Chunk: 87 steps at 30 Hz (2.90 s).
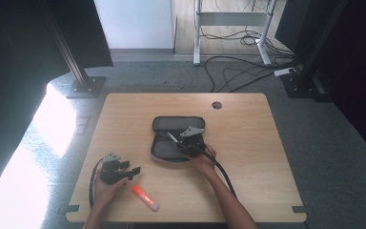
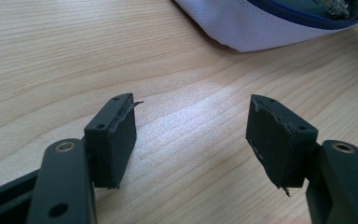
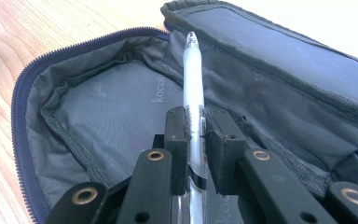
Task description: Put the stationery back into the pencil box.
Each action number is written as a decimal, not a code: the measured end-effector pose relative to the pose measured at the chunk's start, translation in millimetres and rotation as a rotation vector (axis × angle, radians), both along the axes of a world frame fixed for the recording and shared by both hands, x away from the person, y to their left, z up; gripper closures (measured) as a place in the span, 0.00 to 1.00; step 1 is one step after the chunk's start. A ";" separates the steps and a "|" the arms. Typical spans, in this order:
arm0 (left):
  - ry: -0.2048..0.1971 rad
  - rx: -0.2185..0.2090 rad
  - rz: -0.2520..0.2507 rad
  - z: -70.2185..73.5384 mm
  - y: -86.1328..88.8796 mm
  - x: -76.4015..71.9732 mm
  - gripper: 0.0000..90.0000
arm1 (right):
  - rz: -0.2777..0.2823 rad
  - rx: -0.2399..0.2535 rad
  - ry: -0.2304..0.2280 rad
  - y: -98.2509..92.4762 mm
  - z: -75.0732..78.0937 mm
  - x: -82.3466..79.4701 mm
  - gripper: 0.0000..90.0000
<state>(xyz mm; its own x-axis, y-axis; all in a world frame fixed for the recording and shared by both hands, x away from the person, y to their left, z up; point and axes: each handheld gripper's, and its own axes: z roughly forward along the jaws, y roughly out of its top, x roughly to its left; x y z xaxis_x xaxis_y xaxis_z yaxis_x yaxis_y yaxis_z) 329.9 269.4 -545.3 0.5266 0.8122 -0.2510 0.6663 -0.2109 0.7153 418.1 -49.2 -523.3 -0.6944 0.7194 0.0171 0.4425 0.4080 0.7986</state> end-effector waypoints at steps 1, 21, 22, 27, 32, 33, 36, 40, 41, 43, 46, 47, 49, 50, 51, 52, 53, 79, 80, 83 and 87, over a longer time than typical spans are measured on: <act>0.000 0.000 0.000 0.0 0.0 0.0 0.37 | 0.000 -0.002 0.000 -0.1 -0.2 0.1 0.86; -0.002 0.002 0.002 -0.1 -0.1 0.0 0.37 | -0.023 0.083 0.006 -8.8 7.5 -11.1 0.61; -0.002 0.002 0.002 -0.1 -0.2 0.0 0.37 | -0.025 0.090 0.008 -9.5 8.0 -12.8 0.60; -0.001 0.000 0.007 0.0 0.0 0.0 0.37 | -0.037 0.133 0.011 -11.3 11.8 -22.4 0.57; -0.008 0.000 0.012 0.6 0.5 -0.3 0.37 | -0.029 0.147 -0.008 -11.8 14.1 -33.2 0.56; -0.008 0.000 0.012 0.6 0.5 -0.3 0.37 | -0.031 0.150 -0.007 -12.5 13.8 -34.8 0.56; -0.006 0.000 0.012 0.4 0.2 -0.3 0.37 | -0.033 0.157 -0.005 -14.9 13.0 -39.6 0.56; -0.006 0.001 0.012 0.3 0.6 -0.1 0.37 | -0.033 0.174 -0.011 -17.9 13.4 -46.1 0.55; -0.006 0.001 0.013 0.3 0.6 -0.1 0.37 | -0.034 0.177 -0.011 -18.3 13.4 -48.1 0.55; -0.007 0.001 0.013 0.3 0.5 -0.2 0.37 | -0.033 0.181 -0.014 -19.4 12.9 -51.8 0.55; -0.007 0.002 0.013 0.3 0.4 -0.2 0.37 | -0.034 0.190 -0.011 -20.8 12.1 -56.8 0.55; -0.007 0.002 0.014 0.3 0.4 -0.3 0.37 | -0.034 0.195 -0.009 -21.2 11.8 -58.5 0.55; -0.007 0.002 0.014 0.3 0.4 -0.3 0.37 | -0.035 0.205 -0.011 -21.9 11.3 -62.0 0.55; -0.006 0.002 0.014 0.3 0.5 -0.2 0.37 | -0.033 0.206 -0.010 -22.2 11.0 -63.5 0.55; -0.006 0.002 0.013 0.3 0.5 -0.2 0.37 | -0.033 0.208 -0.012 -22.4 10.6 -65.0 0.55; -0.005 0.002 0.014 0.2 0.4 -0.3 0.37 | -0.032 0.211 -0.009 -22.4 10.3 -66.5 0.55; -0.005 0.002 0.013 0.2 0.4 -0.3 0.37 | -0.031 0.212 -0.009 -22.5 10.0 -67.9 0.55; -0.008 0.000 0.017 0.4 0.8 -1.0 0.37 | 0.034 0.237 -0.006 -12.7 9.4 -102.8 0.53; -0.008 0.000 0.016 0.5 0.9 -1.0 0.37 | 0.037 0.236 -0.005 -12.1 9.5 -104.0 0.52; -0.008 -0.001 0.017 0.8 1.4 -1.1 0.37 | 0.041 0.236 -0.007 -11.0 8.7 -107.0 0.52; -0.009 -0.005 0.019 1.3 2.2 -1.2 0.37 | 0.045 0.238 -0.003 -10.2 8.1 -110.4 0.52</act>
